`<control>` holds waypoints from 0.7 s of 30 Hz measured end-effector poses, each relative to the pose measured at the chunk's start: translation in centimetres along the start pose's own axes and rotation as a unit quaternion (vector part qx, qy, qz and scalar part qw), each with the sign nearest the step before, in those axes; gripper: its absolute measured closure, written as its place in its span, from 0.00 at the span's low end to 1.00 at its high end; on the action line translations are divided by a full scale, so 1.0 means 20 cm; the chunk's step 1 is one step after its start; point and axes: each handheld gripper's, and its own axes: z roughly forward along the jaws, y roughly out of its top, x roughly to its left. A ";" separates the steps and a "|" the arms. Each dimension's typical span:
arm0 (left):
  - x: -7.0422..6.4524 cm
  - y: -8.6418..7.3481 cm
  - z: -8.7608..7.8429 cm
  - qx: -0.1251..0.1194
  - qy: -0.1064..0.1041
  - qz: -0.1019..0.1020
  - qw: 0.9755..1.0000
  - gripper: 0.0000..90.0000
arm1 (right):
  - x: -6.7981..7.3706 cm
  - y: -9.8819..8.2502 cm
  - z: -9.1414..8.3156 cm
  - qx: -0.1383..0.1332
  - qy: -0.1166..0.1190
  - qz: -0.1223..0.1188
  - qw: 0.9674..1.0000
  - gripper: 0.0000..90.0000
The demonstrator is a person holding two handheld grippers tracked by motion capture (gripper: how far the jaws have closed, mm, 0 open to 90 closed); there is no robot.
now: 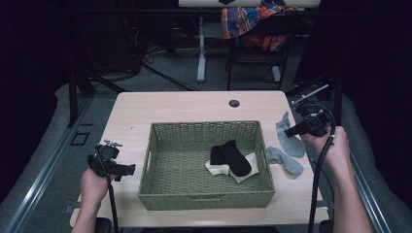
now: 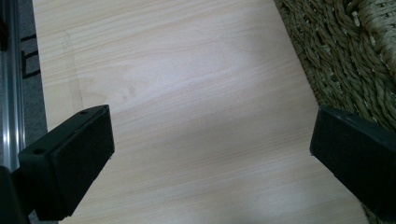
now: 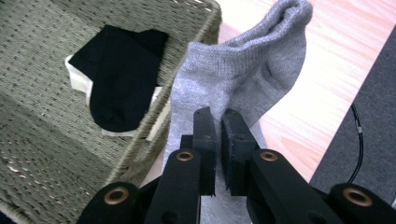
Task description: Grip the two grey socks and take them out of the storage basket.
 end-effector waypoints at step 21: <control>0.00 0.00 0.00 0.000 0.000 0.001 1.000 0.00 | -0.13 -0.05 0.14 0.030 -0.019 0.032 0.999 0.95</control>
